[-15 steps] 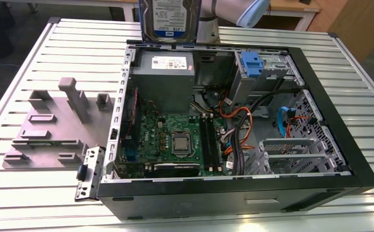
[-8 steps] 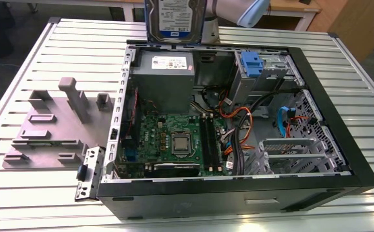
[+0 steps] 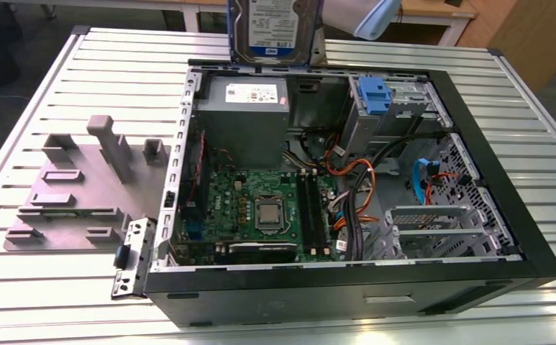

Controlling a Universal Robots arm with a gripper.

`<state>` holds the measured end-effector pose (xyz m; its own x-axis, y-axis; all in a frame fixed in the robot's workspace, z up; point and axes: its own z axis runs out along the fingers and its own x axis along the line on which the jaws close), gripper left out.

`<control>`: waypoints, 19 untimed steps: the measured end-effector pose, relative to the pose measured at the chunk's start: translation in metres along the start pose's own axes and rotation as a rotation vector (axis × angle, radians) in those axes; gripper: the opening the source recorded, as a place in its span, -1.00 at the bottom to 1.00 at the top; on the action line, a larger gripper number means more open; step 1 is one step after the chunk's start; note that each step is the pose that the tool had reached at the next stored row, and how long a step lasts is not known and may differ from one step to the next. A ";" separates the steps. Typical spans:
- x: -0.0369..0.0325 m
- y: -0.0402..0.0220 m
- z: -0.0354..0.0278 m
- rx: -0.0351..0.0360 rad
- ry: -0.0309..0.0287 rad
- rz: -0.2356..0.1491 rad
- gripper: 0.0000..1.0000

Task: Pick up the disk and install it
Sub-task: 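Pick up the disk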

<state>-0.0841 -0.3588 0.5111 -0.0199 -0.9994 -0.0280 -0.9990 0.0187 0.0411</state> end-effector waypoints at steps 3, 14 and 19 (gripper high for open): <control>-0.0001 -0.0061 -0.0001 0.0000 0.0000 0.000 -0.31; -0.0004 -0.0194 -0.0001 0.0001 0.0000 0.000 -0.31; -0.0004 -0.0201 -0.0001 0.0000 -0.0001 0.000 -0.31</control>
<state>-0.0640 -0.3587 0.5104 -0.0197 -0.9994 -0.0280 -0.9990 0.0186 0.0411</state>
